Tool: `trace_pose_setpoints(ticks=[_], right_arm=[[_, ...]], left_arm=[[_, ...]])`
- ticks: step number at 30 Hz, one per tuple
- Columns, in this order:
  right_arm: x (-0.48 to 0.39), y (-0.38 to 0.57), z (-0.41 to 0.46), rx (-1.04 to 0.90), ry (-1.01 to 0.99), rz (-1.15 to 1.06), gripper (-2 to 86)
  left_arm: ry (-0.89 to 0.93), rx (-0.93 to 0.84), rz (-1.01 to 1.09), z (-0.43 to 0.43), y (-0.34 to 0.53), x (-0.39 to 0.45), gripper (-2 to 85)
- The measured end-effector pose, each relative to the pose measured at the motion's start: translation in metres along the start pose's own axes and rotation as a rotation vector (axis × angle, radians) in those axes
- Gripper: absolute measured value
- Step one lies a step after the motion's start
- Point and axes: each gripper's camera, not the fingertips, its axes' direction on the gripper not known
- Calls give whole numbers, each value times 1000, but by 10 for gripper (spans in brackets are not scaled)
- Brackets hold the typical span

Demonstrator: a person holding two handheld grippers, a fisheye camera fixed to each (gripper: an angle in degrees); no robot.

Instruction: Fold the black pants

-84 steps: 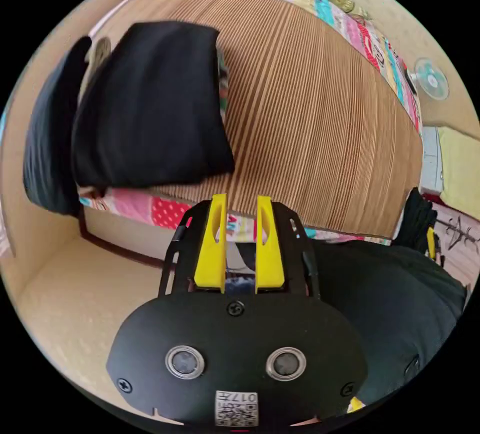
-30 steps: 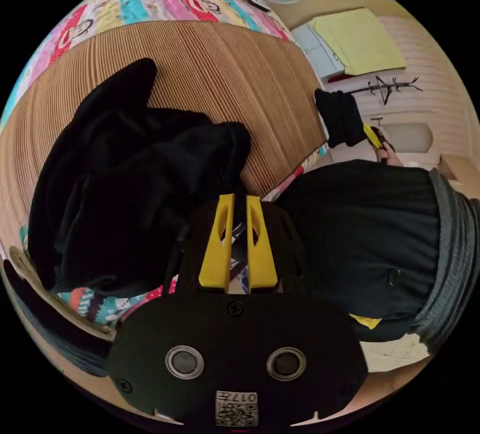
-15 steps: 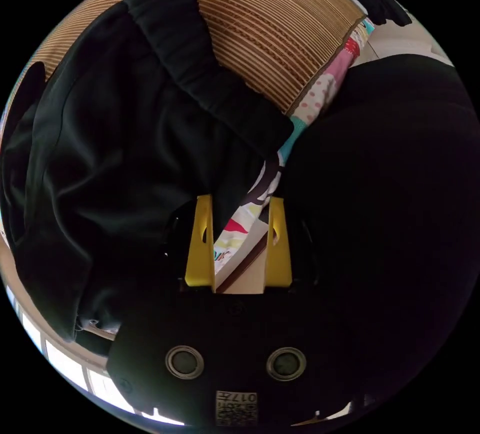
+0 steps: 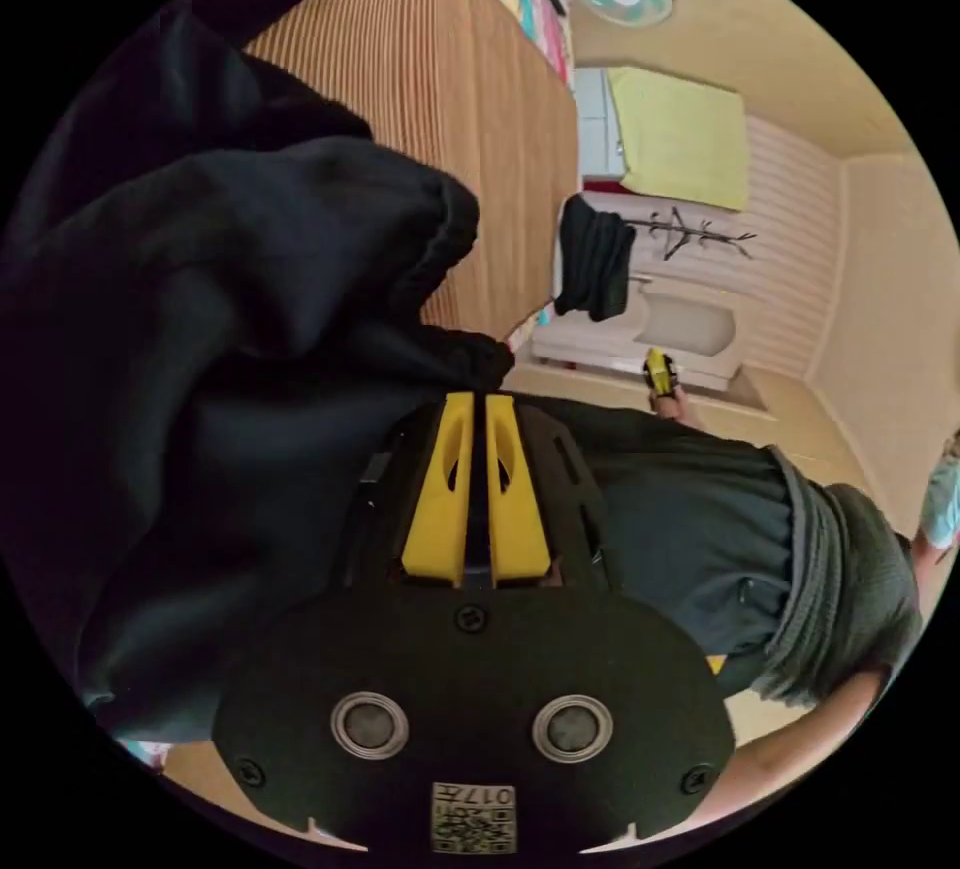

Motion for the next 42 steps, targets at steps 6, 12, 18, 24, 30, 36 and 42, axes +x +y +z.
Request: trace_pose_setpoints(ticks=[6,12,18,24,30,36,42], right_arm=[[26,-12,81,-130,32,-129,10],[-22,3,216,-493,175,-600,55],[-44,66,351,-696,543,-999,112],[-75,95,441,-789,387,-1227,243],[-172,114,465,-966,-249,-1402,328],[-207,200,483,-1232,-677,-1542,129],[-225,197,429,-1157,-798,-1610,60]], left_arm=[[257,251,581,-94,53,158,-3],[307,471,957,-117,132,286,-3],[534,618,1211,-107,202,374,-3],[681,477,1380,-89,265,458,-4],[800,376,1493,-63,340,529,-4],[987,386,1520,-46,391,539,-4],[813,469,1527,-59,461,548,-3]])
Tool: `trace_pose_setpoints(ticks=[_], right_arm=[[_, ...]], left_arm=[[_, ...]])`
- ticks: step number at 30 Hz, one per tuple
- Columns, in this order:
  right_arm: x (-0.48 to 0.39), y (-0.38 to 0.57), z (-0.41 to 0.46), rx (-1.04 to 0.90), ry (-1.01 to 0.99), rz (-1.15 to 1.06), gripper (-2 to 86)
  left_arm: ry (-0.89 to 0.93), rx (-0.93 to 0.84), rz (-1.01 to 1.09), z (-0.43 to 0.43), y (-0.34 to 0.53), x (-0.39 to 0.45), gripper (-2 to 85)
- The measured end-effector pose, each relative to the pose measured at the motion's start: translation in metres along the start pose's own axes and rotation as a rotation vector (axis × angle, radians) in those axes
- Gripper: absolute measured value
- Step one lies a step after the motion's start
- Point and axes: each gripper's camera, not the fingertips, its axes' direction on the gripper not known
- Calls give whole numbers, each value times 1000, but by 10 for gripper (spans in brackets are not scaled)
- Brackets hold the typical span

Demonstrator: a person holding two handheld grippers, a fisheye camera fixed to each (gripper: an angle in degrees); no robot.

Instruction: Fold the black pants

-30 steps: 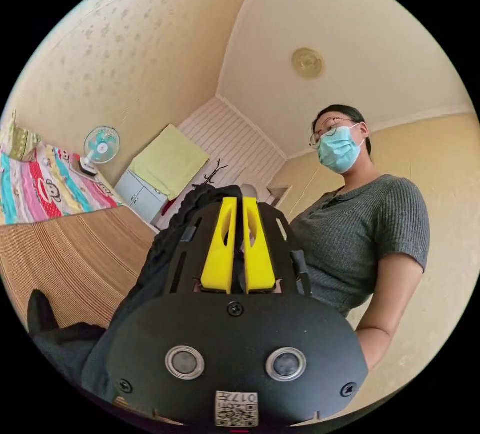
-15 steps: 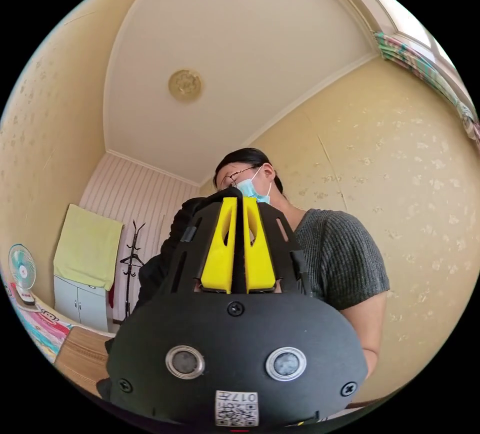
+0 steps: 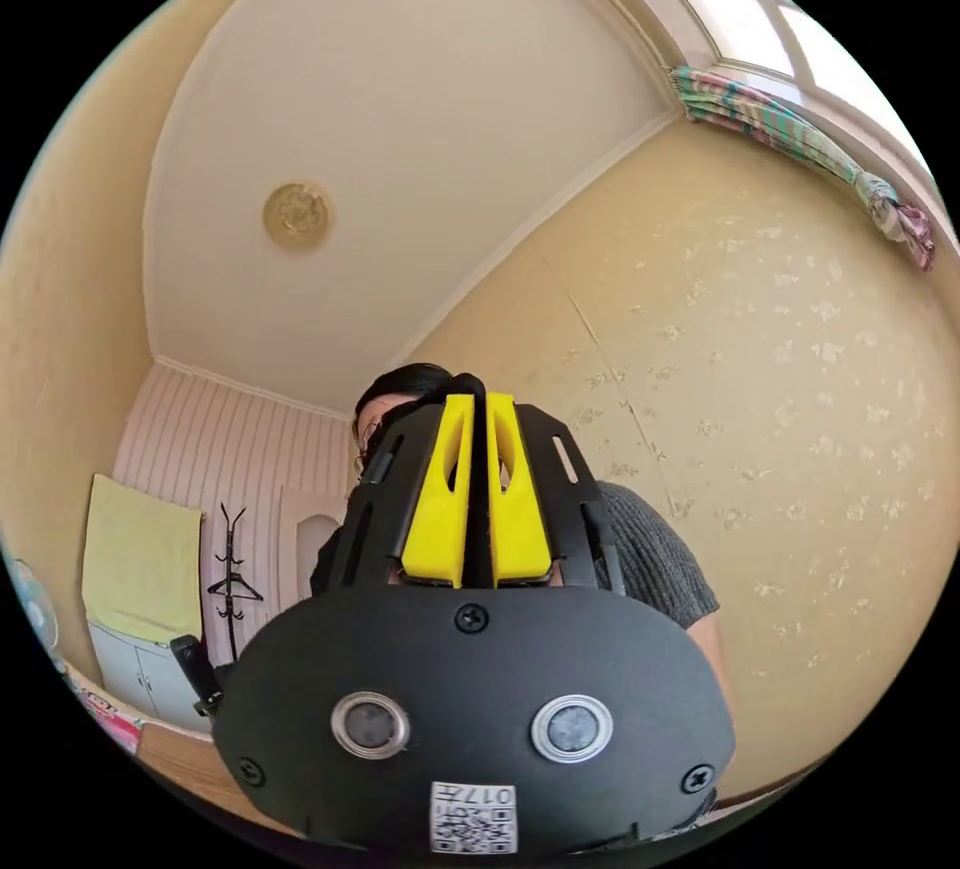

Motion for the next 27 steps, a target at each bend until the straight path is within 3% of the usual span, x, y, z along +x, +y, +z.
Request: trace_pose_setpoints(ticks=[6,8,17,22,27], right_arm=[[-108,-73,-63,-39,554,-16,30],[-157,-104,-67,-27,712,-53,22],[-343,-204,-9,-97,1094,-302,21],[-393,-235,-8,17,1105,-315,22],[-391,-242,-30,8,1188,-244,25]], left_arm=[[-515,-101,-49,20,-3,45,-3],[-586,-72,-84,23,-3,38,-3],[-447,-32,-34,71,-42,-10,0],[-556,69,62,86,-74,-27,0],[-791,110,64,72,-92,-87,1]])
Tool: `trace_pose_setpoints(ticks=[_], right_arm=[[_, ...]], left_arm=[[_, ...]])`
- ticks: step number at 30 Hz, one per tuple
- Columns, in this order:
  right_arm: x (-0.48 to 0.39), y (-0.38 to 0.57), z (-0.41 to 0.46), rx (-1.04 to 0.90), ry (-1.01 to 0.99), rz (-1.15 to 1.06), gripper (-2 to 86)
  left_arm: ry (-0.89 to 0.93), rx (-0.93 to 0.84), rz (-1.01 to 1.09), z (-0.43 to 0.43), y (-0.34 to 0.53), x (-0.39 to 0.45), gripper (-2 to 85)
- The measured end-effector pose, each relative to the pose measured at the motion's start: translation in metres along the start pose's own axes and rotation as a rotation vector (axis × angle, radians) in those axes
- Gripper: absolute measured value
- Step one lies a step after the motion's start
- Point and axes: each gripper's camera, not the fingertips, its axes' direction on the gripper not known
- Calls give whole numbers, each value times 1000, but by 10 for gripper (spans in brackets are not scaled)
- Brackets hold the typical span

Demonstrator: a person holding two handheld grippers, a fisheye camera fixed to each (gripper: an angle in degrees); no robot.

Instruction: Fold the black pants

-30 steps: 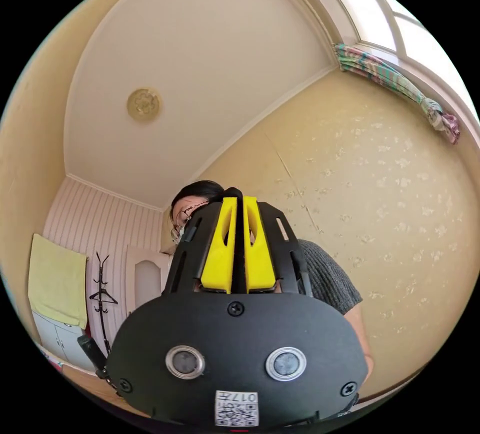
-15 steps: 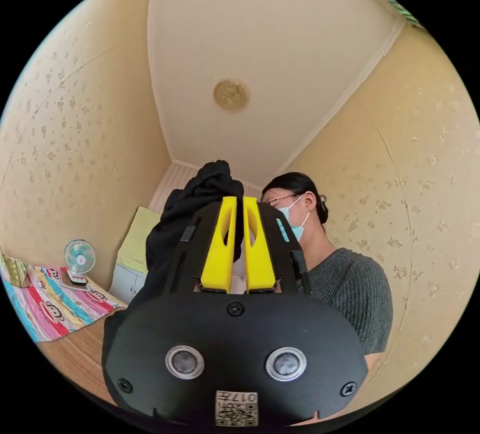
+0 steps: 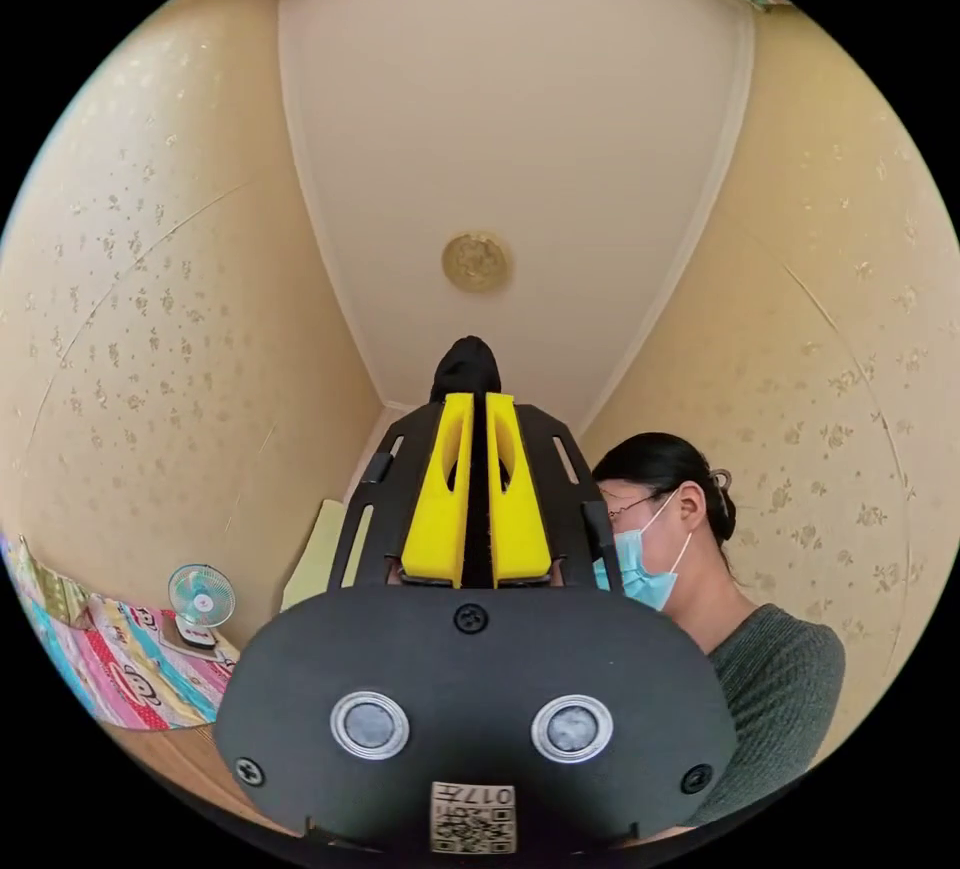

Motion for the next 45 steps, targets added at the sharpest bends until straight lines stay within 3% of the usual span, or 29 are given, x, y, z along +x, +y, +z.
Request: trace_pose_setpoints(ticks=[2,6,7,8,11,13,16,18,21,26,30,33,35,37,39,42,45], right_arm=[[38,15,20,-78,44,81,26],[133,52,96,-313,111,248,31],[172,68,131,-422,143,297,34],[216,88,168,-511,192,358,37],[335,155,244,-538,203,576,51],[388,215,264,-478,164,686,64],[428,332,258,-474,243,927,97],[426,405,245,-445,208,999,109],[407,547,244,-610,81,1027,89],[313,824,226,-1182,-150,1104,52],[229,935,173,-1318,-344,1189,46],[161,989,133,-1319,-540,1301,56],[107,1012,114,-1369,-633,1319,66],[69,1019,107,-1393,-679,1314,76],[32,1024,105,-1388,-751,1331,85],[-20,1028,110,-1393,-853,1343,99],[-57,1024,119,-1447,-899,1289,108]], left_arm=[[-99,-9,-57,13,1,-39,0],[-82,-60,-525,50,31,-185,1],[-110,-77,-562,57,34,-207,2],[-235,-109,-600,71,38,-252,5],[-592,-156,-589,98,40,-369,28],[-789,-235,-529,103,48,-434,62],[-1016,-409,-622,81,98,-516,110],[-1110,-583,-659,47,156,-558,120],[-1221,-880,-786,-10,253,-600,112],[-1178,-1328,-988,-88,392,-630,69],[-1137,-1642,-1086,-123,465,-648,87],[-1108,-1758,-1168,-141,499,-665,88],[-1151,-1770,-1154,-149,503,-677,87],[-1253,-1657,-1120,-157,488,-688,84],[-1356,-1374,-1167,-178,455,-705,87],[-1532,-1133,-1121,-207,409,-714,87],[-1578,-1100,-1177,-247,393,-727,88]])
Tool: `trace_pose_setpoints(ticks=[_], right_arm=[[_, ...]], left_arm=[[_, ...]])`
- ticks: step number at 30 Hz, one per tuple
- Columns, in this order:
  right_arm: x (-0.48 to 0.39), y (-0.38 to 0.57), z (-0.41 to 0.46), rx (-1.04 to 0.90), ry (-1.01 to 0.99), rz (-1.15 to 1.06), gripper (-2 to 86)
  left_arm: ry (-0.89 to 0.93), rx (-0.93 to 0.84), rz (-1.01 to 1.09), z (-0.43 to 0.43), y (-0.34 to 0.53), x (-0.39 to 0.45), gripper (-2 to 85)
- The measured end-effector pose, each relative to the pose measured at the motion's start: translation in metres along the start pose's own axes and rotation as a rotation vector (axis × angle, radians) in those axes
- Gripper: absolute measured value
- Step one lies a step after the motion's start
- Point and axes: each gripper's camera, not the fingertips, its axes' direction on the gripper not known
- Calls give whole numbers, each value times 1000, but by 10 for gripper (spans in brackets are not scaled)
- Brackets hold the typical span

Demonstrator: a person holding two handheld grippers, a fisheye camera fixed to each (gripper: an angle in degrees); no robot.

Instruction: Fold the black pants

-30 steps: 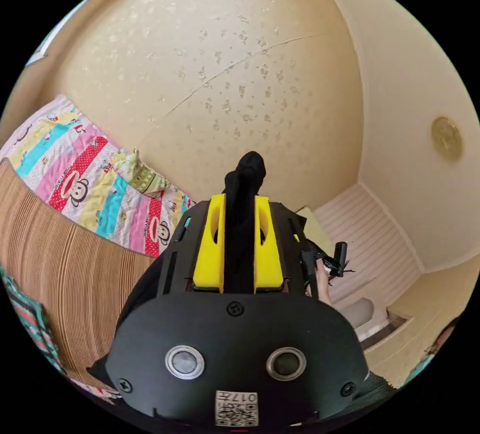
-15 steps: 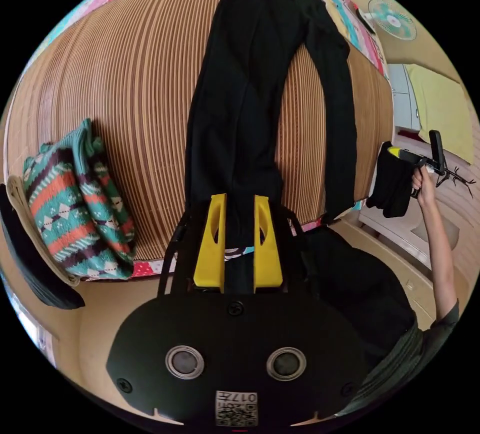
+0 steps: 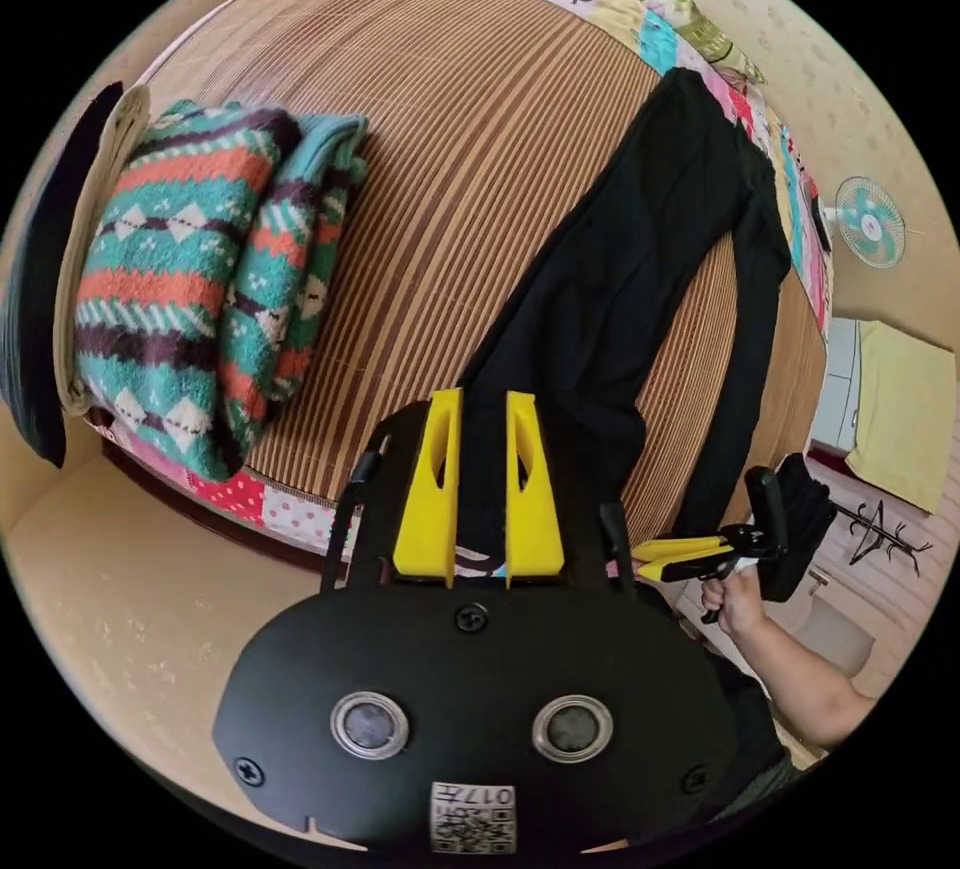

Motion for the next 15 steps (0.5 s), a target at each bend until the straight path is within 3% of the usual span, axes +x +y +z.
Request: trace_pose_setpoints(ticks=[5,10,12,14,15], right_arm=[[-13,0,15,-8,45,26,127],[-5,23,39,-131,-8,52,67],[-11,42,53,-199,-226,-57,44],[-9,77,66,-273,-602,-123,36],[-8,87,68,-284,-655,-128,34]], left_arm=[[138,-278,61,35,-29,-50,130],[435,-398,103,36,-45,-79,62],[790,-515,184,35,-54,-89,33],[832,-545,231,25,-57,-101,25],[721,-533,228,18,-60,-114,20]])
